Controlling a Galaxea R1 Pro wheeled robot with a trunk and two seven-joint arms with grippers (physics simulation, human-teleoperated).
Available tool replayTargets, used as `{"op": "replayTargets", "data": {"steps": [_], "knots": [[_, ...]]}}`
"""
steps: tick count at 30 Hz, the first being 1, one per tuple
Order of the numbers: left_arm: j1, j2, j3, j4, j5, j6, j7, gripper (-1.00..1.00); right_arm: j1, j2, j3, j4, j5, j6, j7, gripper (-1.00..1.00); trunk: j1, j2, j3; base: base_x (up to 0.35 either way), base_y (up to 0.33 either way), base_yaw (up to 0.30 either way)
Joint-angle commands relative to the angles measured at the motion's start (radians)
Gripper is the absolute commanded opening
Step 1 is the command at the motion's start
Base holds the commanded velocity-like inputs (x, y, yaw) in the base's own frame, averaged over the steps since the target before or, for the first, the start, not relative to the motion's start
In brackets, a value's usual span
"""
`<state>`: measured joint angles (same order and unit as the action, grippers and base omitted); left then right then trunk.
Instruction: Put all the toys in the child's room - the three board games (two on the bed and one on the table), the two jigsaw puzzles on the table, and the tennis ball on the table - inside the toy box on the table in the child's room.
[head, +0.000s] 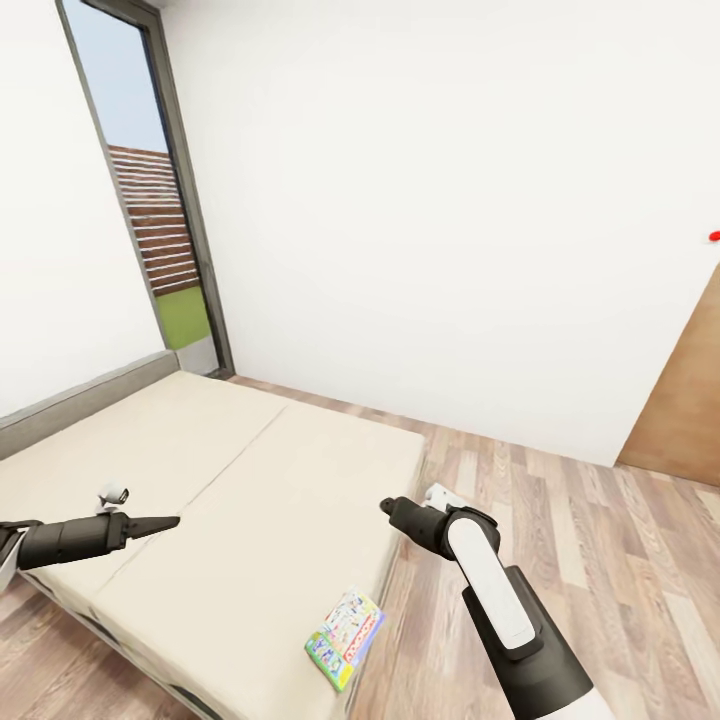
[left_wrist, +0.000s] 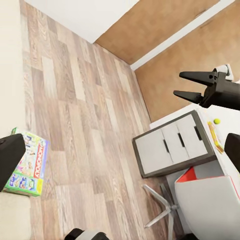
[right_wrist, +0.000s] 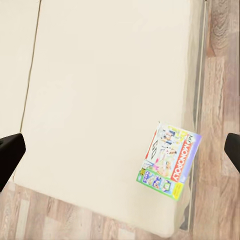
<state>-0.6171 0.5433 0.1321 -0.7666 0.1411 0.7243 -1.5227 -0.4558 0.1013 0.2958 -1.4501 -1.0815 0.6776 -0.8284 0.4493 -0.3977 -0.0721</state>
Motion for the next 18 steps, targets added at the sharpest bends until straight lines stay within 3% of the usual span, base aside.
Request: {"op": "replayTargets", "data": {"steps": [1, 10, 18], "knots": [[-0.001, 0.000, 0.000, 0.000, 0.000, 0.011, -0.004, 1.00, -0.001, 0.000, 0.000, -0.001, -0.008, 0.002, -0.009, 1.00, 0.001, -0.002, -0.002, 0.000, -0.195, 0.010], [-0.001, 0.000, 0.000, 0.000, 0.000, 0.010, -0.004, 1.00, -0.001, 0.001, 0.001, -0.001, -0.009, 0.002, -0.009, 1.00, 0.001, -0.002, -0.002, 0.000, -0.072, 0.032], [-0.001, 0.000, 0.000, 0.000, 0.000, 0.010, -0.004, 1.00, -0.001, 0.000, 0.002, -0.002, -0.008, 0.002, -0.009, 1.00, 0.001, -0.002, -0.002, 0.000, -0.181, 0.240]]}}
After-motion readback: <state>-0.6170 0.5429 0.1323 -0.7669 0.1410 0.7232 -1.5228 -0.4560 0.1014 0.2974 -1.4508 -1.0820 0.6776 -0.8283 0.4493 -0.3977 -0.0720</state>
